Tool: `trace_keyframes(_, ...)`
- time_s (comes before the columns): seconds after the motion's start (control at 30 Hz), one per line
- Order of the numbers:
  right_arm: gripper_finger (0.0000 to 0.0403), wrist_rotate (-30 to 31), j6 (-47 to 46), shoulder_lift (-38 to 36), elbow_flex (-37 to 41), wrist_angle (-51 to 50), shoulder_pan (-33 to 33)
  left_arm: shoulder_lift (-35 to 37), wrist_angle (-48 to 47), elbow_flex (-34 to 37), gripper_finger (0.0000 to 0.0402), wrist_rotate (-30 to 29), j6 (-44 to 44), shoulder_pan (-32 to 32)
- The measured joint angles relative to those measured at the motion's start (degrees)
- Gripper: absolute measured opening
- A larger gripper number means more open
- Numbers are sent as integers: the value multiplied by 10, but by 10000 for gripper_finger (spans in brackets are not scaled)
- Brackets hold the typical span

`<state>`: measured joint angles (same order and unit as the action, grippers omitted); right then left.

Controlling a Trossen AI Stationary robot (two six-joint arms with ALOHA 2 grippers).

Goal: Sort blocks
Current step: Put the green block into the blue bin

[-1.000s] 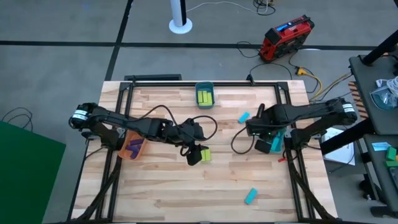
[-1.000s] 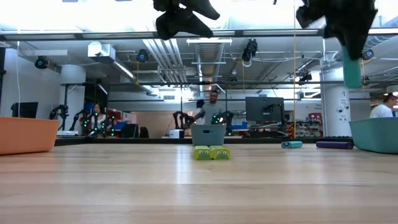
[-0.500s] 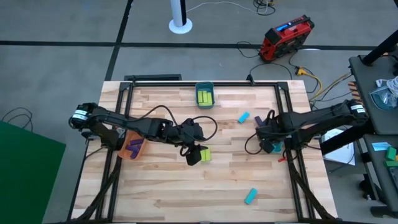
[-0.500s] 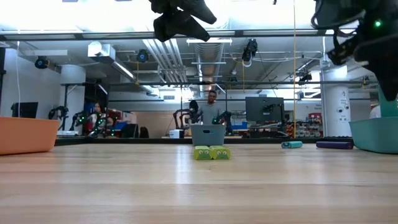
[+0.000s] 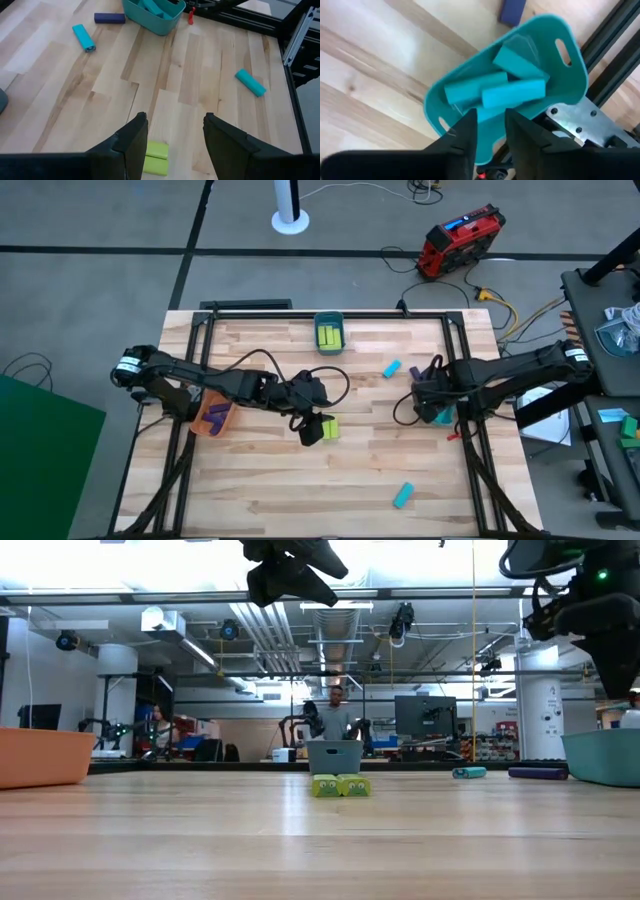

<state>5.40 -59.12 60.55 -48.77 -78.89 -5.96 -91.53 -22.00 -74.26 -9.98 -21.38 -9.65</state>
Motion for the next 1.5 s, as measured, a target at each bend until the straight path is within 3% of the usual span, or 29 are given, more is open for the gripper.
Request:
trace_keyframes(0.3, 14, 19, -3, 4, -29, 54, 0, 0, -5, 0, 170, 0, -3, 0)
trace_keyframes(0.63, 12, 35, -3, 12, -34, 184, 13, 0, -38, 0, 170, 0, -74, 0)
trace_keyframes(1.03, 12, 82, -4, 18, -34, 228, 23, -53, -60, 0, 168, 1, -323, 0)
trace_keyframes(1.23, 12, 83, 17, 19, -34, 227, 23, -100, -60, 1, 159, 49, -418, 1)
trace_keyframes(1.5, 12, 100, 40, 19, -34, 227, 23, -107, -89, 1, 155, 25, -530, 5)
